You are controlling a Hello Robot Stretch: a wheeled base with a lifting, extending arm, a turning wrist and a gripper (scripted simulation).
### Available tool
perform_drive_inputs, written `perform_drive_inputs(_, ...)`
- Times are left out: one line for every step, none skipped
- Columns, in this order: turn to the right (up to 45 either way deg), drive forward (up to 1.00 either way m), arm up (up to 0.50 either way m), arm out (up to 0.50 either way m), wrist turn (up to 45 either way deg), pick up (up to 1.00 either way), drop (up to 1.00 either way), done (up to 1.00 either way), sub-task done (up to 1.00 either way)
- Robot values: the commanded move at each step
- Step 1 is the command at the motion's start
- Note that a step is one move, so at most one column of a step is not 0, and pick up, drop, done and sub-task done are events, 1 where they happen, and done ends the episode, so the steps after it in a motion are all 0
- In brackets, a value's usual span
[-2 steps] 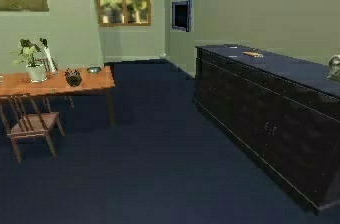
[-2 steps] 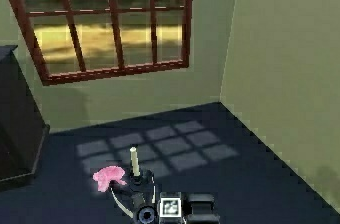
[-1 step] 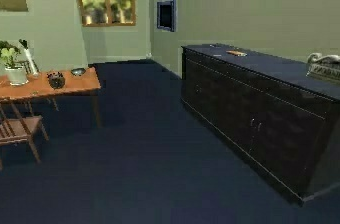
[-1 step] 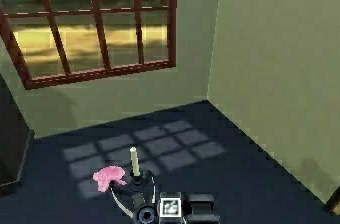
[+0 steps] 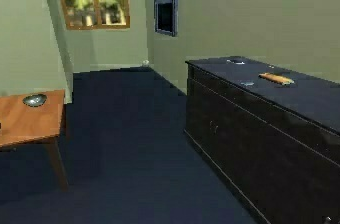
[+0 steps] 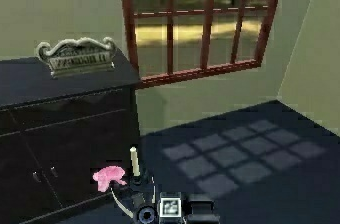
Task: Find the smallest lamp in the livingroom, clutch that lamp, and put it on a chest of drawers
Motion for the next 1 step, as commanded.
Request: perform_drive_inputs(3.0,0.0,0.0,0.0,0.0,0.0,0.0,0.0,0.0)
